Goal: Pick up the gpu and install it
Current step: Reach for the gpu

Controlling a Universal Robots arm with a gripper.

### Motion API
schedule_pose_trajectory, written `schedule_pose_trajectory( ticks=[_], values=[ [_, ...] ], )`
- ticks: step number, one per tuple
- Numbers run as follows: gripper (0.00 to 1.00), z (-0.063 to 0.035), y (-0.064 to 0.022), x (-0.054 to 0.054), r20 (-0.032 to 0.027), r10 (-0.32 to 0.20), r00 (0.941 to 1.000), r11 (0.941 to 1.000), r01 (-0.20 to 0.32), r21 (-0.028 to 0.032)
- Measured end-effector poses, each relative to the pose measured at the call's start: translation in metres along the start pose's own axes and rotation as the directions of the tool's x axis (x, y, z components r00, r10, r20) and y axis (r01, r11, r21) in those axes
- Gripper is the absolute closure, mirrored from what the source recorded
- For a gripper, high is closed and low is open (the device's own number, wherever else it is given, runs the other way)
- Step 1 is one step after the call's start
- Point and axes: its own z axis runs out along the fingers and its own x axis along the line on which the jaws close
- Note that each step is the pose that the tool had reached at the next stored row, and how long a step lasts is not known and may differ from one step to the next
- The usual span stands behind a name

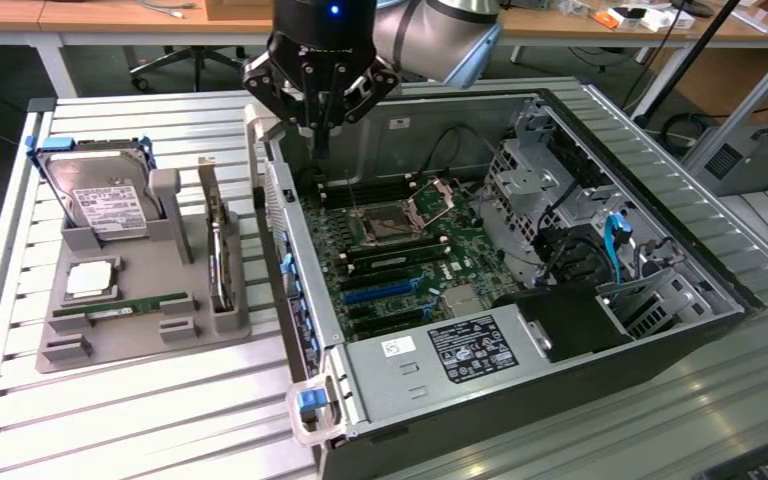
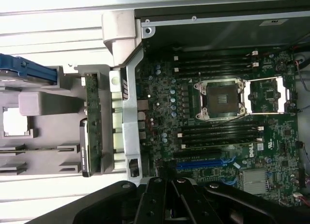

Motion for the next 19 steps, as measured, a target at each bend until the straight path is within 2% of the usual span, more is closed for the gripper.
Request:
schedule_pose_trajectory(
  ticks=[19],
  values=[
    [0.89, -0.0004, -0.0014, 0.019, 0.0001, 0.0, 1.0, 1.0, 0.0, 0.0]
  ],
)
